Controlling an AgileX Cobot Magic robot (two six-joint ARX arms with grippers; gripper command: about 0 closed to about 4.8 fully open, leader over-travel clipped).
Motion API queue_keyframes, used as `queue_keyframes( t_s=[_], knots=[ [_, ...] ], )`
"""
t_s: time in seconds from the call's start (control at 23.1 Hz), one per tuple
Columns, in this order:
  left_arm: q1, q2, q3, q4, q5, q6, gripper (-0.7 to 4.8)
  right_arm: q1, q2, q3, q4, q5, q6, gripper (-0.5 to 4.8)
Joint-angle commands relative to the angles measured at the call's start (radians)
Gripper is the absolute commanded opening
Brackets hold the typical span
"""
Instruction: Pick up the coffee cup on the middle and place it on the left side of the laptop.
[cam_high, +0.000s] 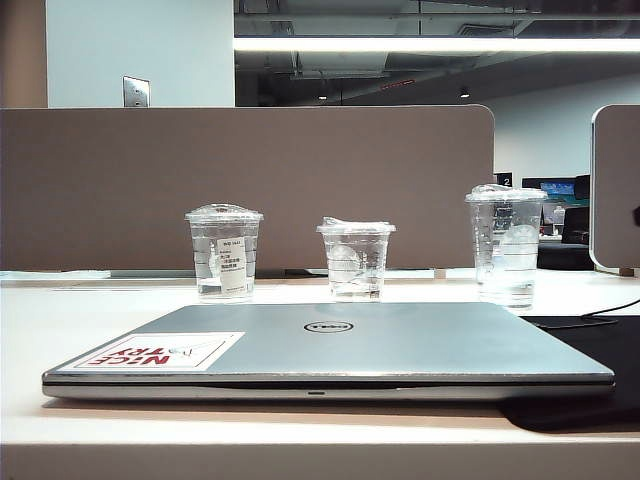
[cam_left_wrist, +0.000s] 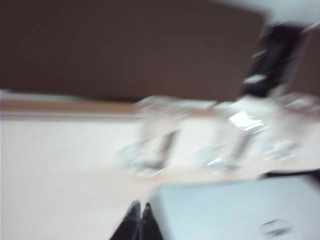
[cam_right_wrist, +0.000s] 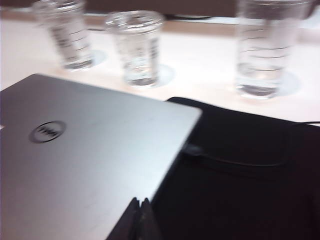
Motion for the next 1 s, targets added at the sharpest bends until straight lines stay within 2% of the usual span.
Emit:
queue_keyframes(
  t_s=[0.04,0.17,0.22,0.3,0.43,0.52,0.56,0.65,0.69,0.78,0.82,0.91,1.0],
  knots=[
    [-0.001,0.013,0.017,0.132,0.077,-0.108,-0.05,0.045,0.016,-0.004,0.018,0.002,0.0,-0.05],
    [-0.002,0.114,0.064,0.127,0.154,-0.079,-0.05,0.071,0.019,-0.004,0.017,0.001,0.0,-0.05],
    [-0.015,0.2,0.102,0.145,0.174,-0.066,-0.05,0.082,0.019,-0.004,0.018,0.002,0.0,-0.05],
    [-0.057,0.341,0.16,0.209,0.179,-0.005,-0.05,0.087,0.019,-0.004,0.018,0.002,0.0,-0.05],
    [-0.173,0.667,0.293,0.291,0.214,0.153,0.07,0.094,0.019,-0.004,0.018,0.001,0.0,-0.05],
    [-0.225,0.812,0.346,0.328,0.214,0.18,0.61,0.094,0.019,-0.004,0.018,0.001,0.0,-0.05],
    [-0.267,0.956,0.396,0.374,0.214,0.211,1.13,0.094,0.019,-0.004,0.018,0.002,0.0,-0.05],
    [-0.312,1.155,0.473,0.436,0.214,0.25,1.54,0.094,0.018,-0.004,0.016,0.002,0.0,-0.05],
    [-0.318,1.225,0.504,0.452,0.214,0.257,1.6,0.093,0.018,-0.004,0.016,0.001,0.0,-0.05],
    [-0.319,1.397,0.58,0.498,0.217,0.257,2.2,0.093,0.018,-0.004,0.017,0.002,0.0,-0.05],
    [-0.322,1.495,0.624,0.534,0.225,0.252,2.85,0.093,0.018,-0.004,0.018,0.002,0.0,-0.05],
    [-0.325,1.613,0.69,0.561,0.222,0.237,3.75,0.093,0.018,-0.004,0.018,0.001,0.0,-0.05],
    [-0.343,1.724,0.758,0.566,0.214,0.227,3.87,0.092,0.018,-0.004,0.018,0.002,0.0,-0.05]
  ],
)
